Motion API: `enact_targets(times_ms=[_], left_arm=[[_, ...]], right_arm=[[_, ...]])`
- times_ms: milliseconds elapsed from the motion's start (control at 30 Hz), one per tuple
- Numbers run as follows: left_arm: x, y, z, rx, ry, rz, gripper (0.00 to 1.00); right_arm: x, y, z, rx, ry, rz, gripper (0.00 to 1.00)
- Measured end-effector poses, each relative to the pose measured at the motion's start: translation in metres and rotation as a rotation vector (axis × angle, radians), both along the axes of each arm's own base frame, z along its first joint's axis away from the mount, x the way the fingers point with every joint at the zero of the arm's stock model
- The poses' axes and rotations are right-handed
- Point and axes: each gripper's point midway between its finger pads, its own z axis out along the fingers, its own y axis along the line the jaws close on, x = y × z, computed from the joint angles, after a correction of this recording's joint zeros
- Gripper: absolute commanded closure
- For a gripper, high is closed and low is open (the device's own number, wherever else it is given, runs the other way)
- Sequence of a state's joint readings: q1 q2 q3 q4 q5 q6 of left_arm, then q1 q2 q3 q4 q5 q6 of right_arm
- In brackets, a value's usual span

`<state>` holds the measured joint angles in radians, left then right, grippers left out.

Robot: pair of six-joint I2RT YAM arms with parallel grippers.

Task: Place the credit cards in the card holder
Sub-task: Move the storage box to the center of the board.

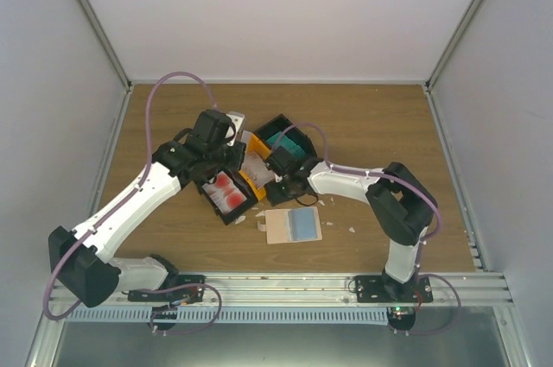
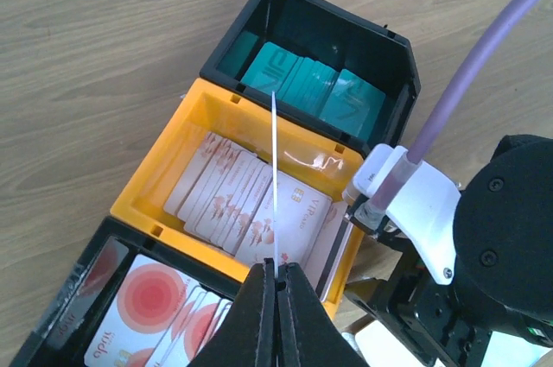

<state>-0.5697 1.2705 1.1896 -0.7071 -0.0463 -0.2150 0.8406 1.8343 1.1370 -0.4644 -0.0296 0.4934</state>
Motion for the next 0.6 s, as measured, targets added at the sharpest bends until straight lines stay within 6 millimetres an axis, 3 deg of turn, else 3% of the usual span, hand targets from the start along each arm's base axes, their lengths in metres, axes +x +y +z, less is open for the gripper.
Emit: enact_targets(times_ms=[333, 500, 600], left_arm=[[-0.002, 0.008, -0.003, -0.009, 0.009, 0.016, 1.00], [-0.016, 0.003, -0.012, -0.089, 0.060, 0.001, 1.00], [-0.032, -0.009, -0.025, -0.207, 0.116, -0.014, 1.00]], right_arm=[[0.025, 0.015, 0.000, -0.001, -0.018, -0.056, 0.39], [0.026, 0.007, 0.006, -0.004, -0.038, -0.077, 0.38], [0.015, -0.009, 0.023, 0.006, -0.060, -0.093, 0.37]])
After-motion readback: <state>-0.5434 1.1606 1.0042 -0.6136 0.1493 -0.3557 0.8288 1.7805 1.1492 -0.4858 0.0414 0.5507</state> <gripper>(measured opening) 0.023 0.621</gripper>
